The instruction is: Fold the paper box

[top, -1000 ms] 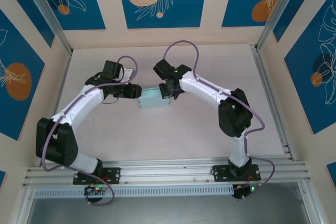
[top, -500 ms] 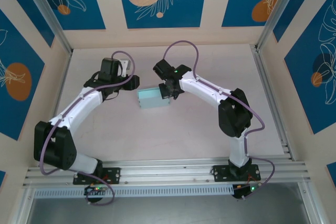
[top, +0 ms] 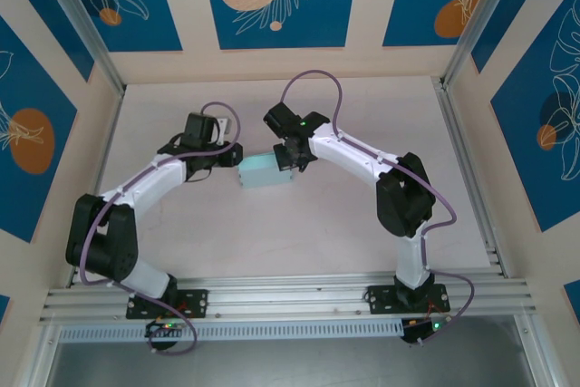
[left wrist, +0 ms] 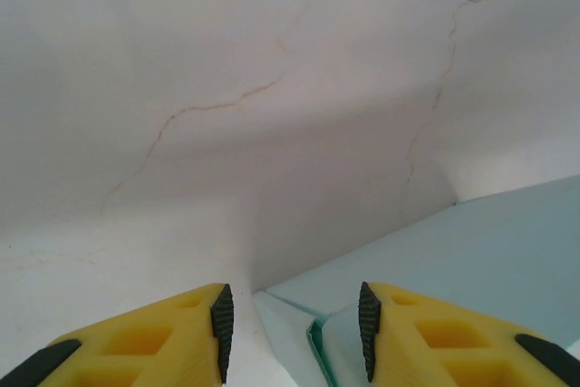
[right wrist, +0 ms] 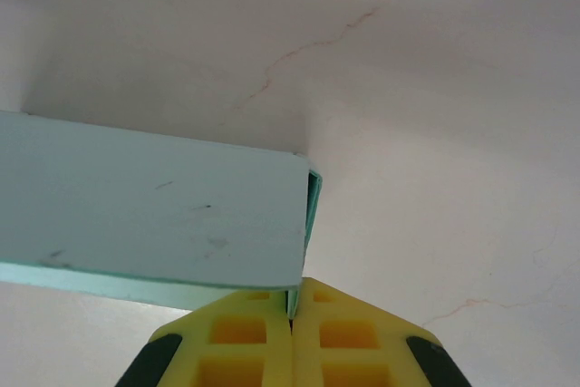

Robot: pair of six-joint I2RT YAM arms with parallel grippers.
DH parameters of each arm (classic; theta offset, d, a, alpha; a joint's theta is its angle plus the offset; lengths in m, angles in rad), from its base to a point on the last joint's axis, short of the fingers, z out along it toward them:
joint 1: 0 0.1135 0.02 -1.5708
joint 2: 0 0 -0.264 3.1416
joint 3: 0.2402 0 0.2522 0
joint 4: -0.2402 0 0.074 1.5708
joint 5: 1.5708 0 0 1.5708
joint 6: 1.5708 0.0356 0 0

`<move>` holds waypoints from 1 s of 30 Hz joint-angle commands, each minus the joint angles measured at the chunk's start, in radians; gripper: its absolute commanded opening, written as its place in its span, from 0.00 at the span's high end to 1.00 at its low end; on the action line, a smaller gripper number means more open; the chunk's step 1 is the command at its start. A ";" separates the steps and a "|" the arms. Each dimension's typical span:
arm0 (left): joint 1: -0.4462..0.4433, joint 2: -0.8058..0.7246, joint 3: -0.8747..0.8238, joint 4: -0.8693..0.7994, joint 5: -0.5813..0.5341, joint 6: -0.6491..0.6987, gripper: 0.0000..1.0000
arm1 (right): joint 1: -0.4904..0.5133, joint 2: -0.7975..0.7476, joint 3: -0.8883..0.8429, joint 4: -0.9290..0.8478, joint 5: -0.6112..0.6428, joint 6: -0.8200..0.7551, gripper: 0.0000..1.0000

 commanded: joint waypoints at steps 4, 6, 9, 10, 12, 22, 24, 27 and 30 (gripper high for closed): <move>-0.024 -0.028 -0.103 0.041 -0.008 -0.036 0.58 | 0.015 0.069 -0.010 -0.045 -0.057 -0.002 1.00; -0.034 -0.020 -0.126 0.067 -0.009 -0.044 0.59 | 0.016 0.072 -0.012 -0.046 -0.057 0.001 1.00; -0.052 0.004 -0.153 0.096 -0.024 -0.053 0.59 | 0.015 0.069 -0.015 -0.045 -0.058 0.006 1.00; -0.057 0.013 -0.159 0.098 -0.030 -0.053 0.59 | 0.015 0.068 -0.017 -0.045 -0.056 0.007 1.00; -0.060 0.025 -0.171 0.101 -0.038 -0.052 0.60 | 0.015 0.062 -0.017 -0.045 -0.055 0.007 1.00; -0.060 0.025 -0.186 0.087 -0.083 -0.037 0.60 | 0.016 0.018 -0.016 -0.043 -0.049 -0.008 0.72; -0.060 0.026 -0.187 0.089 -0.083 -0.037 0.60 | 0.016 0.007 -0.015 -0.038 -0.052 -0.011 0.67; -0.061 0.027 -0.189 0.093 -0.083 -0.040 0.60 | 0.016 -0.013 -0.017 -0.031 -0.069 -0.016 0.59; -0.062 0.030 -0.195 0.103 -0.085 -0.044 0.60 | 0.016 -0.046 -0.028 -0.013 -0.099 -0.022 0.53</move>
